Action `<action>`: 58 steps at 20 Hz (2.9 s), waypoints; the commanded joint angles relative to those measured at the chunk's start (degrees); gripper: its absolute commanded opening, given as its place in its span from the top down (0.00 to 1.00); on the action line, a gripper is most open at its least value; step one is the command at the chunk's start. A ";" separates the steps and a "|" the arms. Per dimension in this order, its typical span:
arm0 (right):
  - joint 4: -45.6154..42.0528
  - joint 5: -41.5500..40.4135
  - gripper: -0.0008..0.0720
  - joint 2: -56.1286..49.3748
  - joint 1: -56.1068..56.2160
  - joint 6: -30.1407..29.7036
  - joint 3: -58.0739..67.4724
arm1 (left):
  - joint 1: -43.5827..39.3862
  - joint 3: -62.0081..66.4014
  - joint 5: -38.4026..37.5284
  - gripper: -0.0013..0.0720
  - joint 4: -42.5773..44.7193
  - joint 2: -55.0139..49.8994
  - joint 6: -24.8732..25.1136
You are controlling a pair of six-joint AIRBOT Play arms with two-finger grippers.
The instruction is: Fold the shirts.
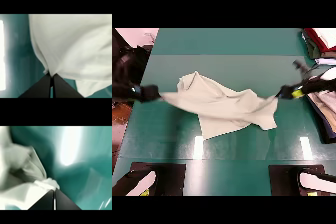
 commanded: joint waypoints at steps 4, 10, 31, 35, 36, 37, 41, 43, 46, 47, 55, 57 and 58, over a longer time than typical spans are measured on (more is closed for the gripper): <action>-0.15 -5.88 0.97 15.61 -6.97 1.64 18.97 | 0.04 35.19 1.64 0.95 -0.68 0.07 0.00; -0.22 -14.08 0.97 27.89 -10.95 1.64 31.45 | 0.04 57.37 5.33 0.95 -8.61 0.98 0.00; -2.34 16.87 0.98 5.57 -12.31 13.84 38.10 | 0.04 24.96 -3.63 0.95 -13.81 -6.47 1.36; -3.39 14.67 0.97 -8.41 -6.36 14.05 29.55 | 0.04 21.16 -2.60 0.95 -12.98 -21.20 3.04; -3.41 12.09 0.98 -11.43 -5.81 14.05 28.70 | 0.04 21.16 0.13 0.95 -13.07 -24.48 3.04; -3.34 9.07 0.98 -13.97 -5.53 14.05 28.55 | 0.04 21.16 4.11 0.95 -13.77 -27.56 3.26; -3.37 -3.80 0.97 -20.92 -5.29 14.01 32.61 | 0.04 21.16 17.73 0.95 -19.61 -33.66 9.75; -3.37 -9.31 0.97 -21.66 -5.25 13.99 34.12 | 0.04 21.16 22.56 0.95 -20.31 -34.01 11.85; -3.43 -13.29 0.97 -21.42 -5.25 13.31 34.01 | -0.15 21.14 23.21 0.95 -19.71 -34.01 14.19; -3.43 -12.68 0.98 -21.38 -5.25 12.66 33.42 | -0.15 21.14 21.68 0.95 -19.26 -34.01 16.00; -13.64 -10.34 0.97 -13.57 -2.47 13.55 11.19 | -0.13 10.19 16.57 0.95 -13.97 -34.93 18.03; -15.43 -11.21 0.97 -10.69 -0.74 13.55 5.92 | -0.13 8.07 17.35 0.95 -13.40 -35.52 18.03; -15.39 -12.15 0.97 -9.68 -0.07 13.57 3.61 | -0.13 7.52 17.84 0.95 -13.40 -35.63 18.01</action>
